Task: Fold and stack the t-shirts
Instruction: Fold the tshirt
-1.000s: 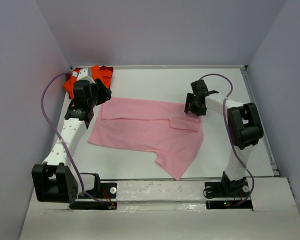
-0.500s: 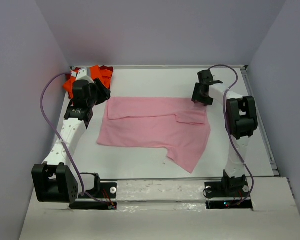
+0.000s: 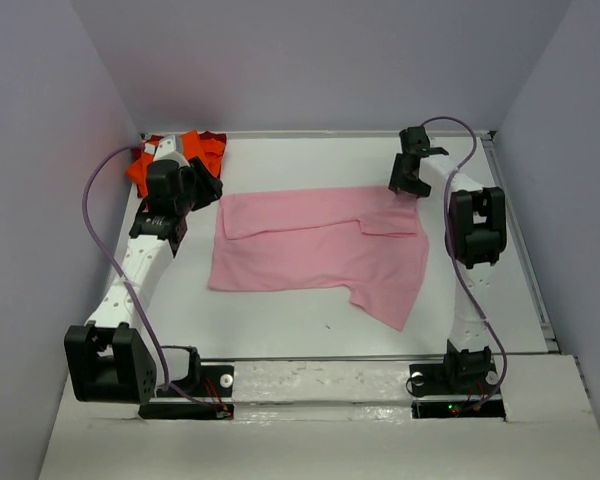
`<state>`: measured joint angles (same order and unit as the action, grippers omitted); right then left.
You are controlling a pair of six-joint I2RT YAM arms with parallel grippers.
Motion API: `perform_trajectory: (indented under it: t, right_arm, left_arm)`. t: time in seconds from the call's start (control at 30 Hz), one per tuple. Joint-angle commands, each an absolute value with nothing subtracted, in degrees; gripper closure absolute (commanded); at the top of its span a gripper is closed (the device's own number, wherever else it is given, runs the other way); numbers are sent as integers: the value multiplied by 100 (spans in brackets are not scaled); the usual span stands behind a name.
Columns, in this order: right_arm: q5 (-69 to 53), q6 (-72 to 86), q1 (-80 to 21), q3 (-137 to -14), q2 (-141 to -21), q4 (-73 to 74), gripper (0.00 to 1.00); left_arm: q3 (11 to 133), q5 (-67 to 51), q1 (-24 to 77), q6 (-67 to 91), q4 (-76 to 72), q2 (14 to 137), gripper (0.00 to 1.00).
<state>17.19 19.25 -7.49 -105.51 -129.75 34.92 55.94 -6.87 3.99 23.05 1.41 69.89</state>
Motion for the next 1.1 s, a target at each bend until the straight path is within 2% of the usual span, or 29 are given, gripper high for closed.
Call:
perform_trajectory:
  t: [0.0, 0.23, 0.27, 0.3, 0.4, 0.63, 0.83, 1.07]
  right_arm:
    - [1793, 1925, -703, -10592, -12375, 3683, 30]
    - [1038, 2301, -878, -9100, -10321, 3271, 31]
    - [863, 2320, -949, -8749, -9709, 3087, 32]
    - [618, 2399, -1141, -8040, -9407, 2841, 32]
    - [869, 2566, -1790, -6808, -8352, 2593, 33]
    - [1140, 3715, -3004, -4513, -6453, 2566, 37]
    - [1204, 3903, -3497, -3973, -6003, 3145, 38]
    - [1502, 3743, -4314, -4910, -6590, 4207, 39]
  left_arm:
    - [5590, -668, 360, 2364, -26, 7136, 43]
    - [5485, -852, 430, 2654, -35, 7383, 44]
    - [5397, -870, 457, 2724, -26, 7357, 45]
    - [5344, -992, 501, 2820, -35, 7322, 46]
    - [4967, -1063, 545, 3216, -96, 7059, 47]
    - [3596, -704, 931, 3647, -229, 6031, 48]
    - [3217, 193, 1827, 3674, -114, 5905, 48]
    - [3085, 237, 1978, 3726, -316, 6214, 48]
